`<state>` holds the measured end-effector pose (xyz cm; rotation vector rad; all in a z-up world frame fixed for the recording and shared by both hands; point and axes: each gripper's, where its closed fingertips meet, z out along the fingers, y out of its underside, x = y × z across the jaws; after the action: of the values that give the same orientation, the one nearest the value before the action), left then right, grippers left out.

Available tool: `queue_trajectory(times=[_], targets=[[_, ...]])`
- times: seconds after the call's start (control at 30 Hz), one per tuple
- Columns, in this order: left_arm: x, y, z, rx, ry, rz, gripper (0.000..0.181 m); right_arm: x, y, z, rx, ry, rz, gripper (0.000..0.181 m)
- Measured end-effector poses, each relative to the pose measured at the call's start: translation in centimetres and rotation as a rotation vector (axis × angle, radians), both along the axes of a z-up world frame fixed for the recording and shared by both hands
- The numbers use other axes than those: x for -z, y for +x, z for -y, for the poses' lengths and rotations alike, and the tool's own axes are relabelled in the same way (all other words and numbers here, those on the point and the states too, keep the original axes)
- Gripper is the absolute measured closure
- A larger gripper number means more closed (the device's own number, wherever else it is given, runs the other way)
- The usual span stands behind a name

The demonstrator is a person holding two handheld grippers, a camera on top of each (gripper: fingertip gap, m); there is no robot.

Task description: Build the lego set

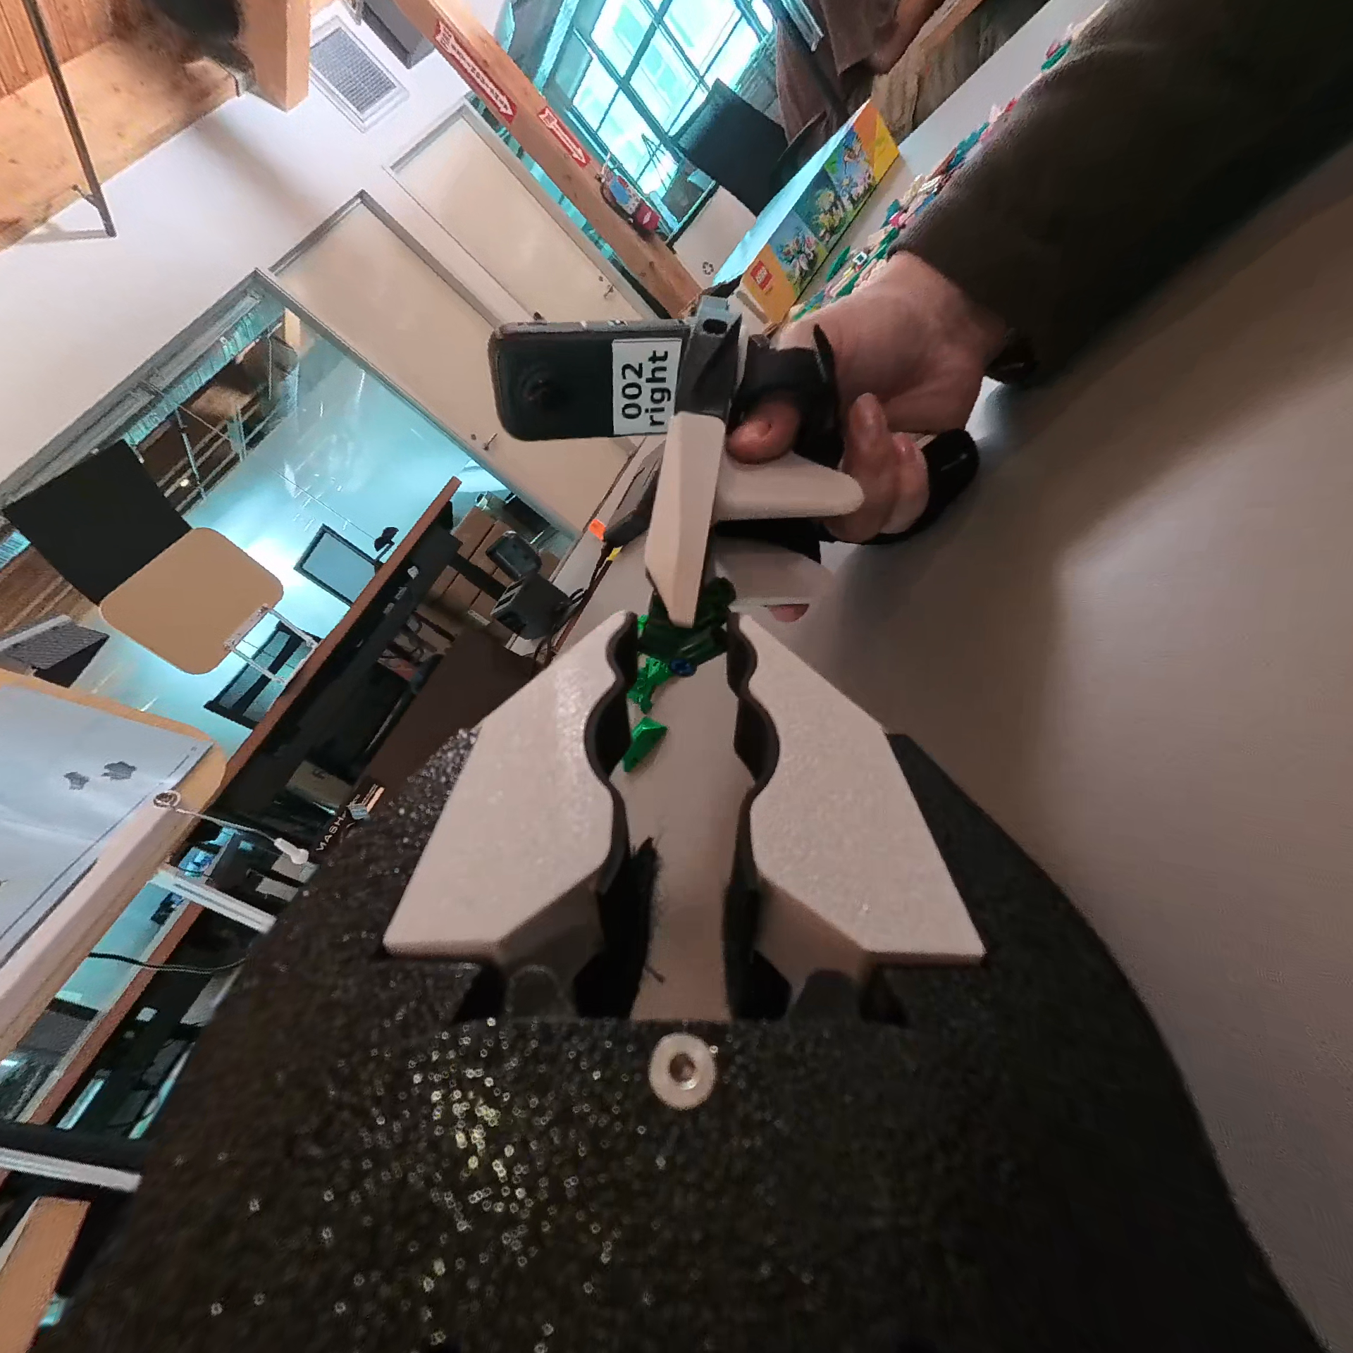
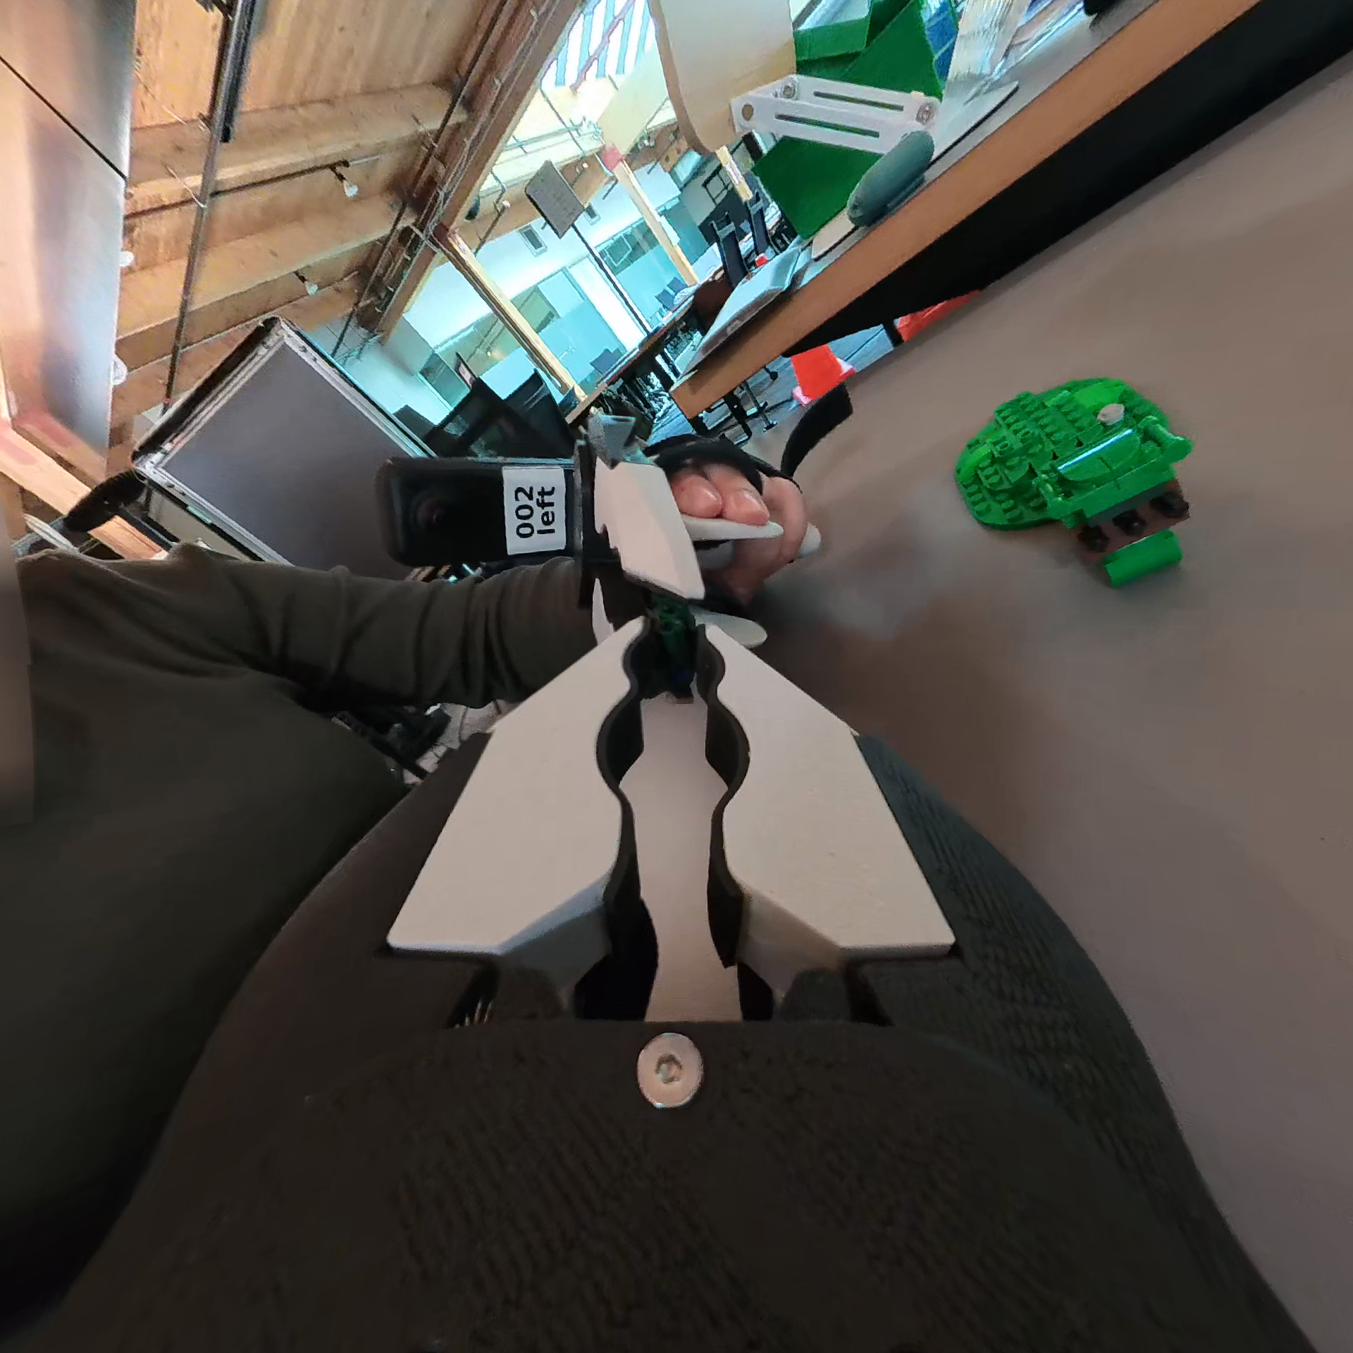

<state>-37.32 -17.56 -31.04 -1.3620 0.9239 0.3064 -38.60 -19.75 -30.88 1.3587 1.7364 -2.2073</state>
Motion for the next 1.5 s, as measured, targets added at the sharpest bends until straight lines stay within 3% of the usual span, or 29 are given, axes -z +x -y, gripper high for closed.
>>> queue_trajectory(times=[0.57, 0.63, 0.73, 0.83, 1.0, 1.3, 1.4, 1.5], targets=[[0.6, 0.2, 0.3, 0.102, -0.143, 0.209, 0.158, 0.3, 0.0, 0.3, 0.054, 0.177, -0.094, 0.176], [0.7, -0.5, 0.0, 0.062, -0.131, 0.198, 0.158, 0.3, -0.4, -0.3, 0.108, 0.217, -0.116, 0.176], [0.3, -1.9, -0.4, -0.003, -0.085, 0.197, 0.142, 1.6, -1.2, -2.2, 0.22, 0.445, -0.118, 0.176], [-0.9, -3.6, -0.5, -0.065, -0.027, 0.251, 0.148, 4.4, -1.3, -3.2, 0.212, 0.737, -0.072, 0.175], [-1.6, -5.0, -0.6, -0.123, 0.012, 0.289, 0.156, 6.9, -1.1, -3.1, 0.142, 0.907, -0.003, 0.175], [-1.5, -5.1, -0.7, -0.138, 0.017, 0.279, 0.161, 7.1, -1.2, -3.5, 0.13, 0.842, 0.061, 0.174], [-1.6, -5.3, -0.7, -0.147, 0.019, 0.283, 0.161, 6.9, -1.0, -3.9, 0.141, 0.854, 0.039, 0.159], [-1.8, -5.6, -0.7, -0.159, 0.034, 0.293, 0.161, 5.4, -1.0, -5.0, 0.212, 0.811, 0.005, 0.157]])
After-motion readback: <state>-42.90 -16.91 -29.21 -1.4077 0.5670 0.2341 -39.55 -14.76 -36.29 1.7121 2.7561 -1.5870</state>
